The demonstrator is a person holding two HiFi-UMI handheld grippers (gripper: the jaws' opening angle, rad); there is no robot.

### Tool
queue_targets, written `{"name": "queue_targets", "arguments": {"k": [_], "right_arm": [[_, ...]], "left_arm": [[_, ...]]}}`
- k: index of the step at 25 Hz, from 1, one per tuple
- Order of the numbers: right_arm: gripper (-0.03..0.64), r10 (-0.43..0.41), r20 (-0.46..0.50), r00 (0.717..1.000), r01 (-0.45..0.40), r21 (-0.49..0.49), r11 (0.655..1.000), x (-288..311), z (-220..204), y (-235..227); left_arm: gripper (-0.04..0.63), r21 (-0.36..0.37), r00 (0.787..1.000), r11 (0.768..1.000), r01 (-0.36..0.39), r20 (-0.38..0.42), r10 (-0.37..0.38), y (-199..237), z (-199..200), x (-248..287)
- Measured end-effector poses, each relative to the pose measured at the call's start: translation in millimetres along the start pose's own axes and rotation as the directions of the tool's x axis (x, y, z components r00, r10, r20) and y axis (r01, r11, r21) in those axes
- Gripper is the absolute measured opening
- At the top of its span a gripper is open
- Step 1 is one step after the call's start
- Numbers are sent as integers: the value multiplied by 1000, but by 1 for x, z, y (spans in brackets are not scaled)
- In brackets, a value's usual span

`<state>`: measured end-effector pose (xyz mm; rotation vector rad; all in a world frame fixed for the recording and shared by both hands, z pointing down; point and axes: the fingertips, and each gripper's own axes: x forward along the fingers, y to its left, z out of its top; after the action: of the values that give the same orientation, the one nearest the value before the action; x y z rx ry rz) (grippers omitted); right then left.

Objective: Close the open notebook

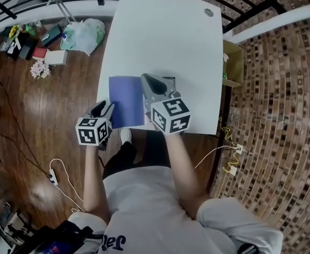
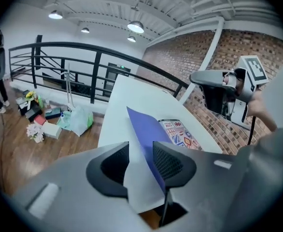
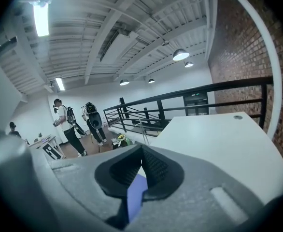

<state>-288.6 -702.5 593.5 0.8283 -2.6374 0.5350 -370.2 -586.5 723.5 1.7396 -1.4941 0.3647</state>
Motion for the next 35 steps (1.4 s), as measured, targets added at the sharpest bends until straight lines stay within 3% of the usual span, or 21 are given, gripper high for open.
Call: {"name": "queue_targets", "arguments": {"k": [9, 12, 18, 25, 29, 35], "right_arm": [[-8, -21, 14, 1000, 21, 25, 999, -14, -5, -17], [-8, -30, 23, 999, 29, 30, 999, -20, -3, -23], [-8, -38, 43, 998, 36, 40, 999, -27, 3, -26], [-8, -87, 74, 993, 83, 51, 995, -47, 6, -45], [-8, -142, 83, 986, 136, 75, 988, -65, 4, -70], [-8, -219, 94, 971, 207, 120, 971, -93, -2, -107]], "left_arm": [[112, -51, 1000, 999, 16, -10, -16, -10, -3, 5], [64, -25, 1000, 1000, 2, -24, -3, -17, 6, 1], [51, 34, 998, 998, 52, -29, -51, -47, 36, -6], [40, 76, 988, 985, 156, -24, -155, -95, 52, 12], [48, 91, 972, 968, 234, -49, -230, -133, 50, 30], [58, 73, 927, 926, 370, -98, -363, -194, 41, 52]]}}
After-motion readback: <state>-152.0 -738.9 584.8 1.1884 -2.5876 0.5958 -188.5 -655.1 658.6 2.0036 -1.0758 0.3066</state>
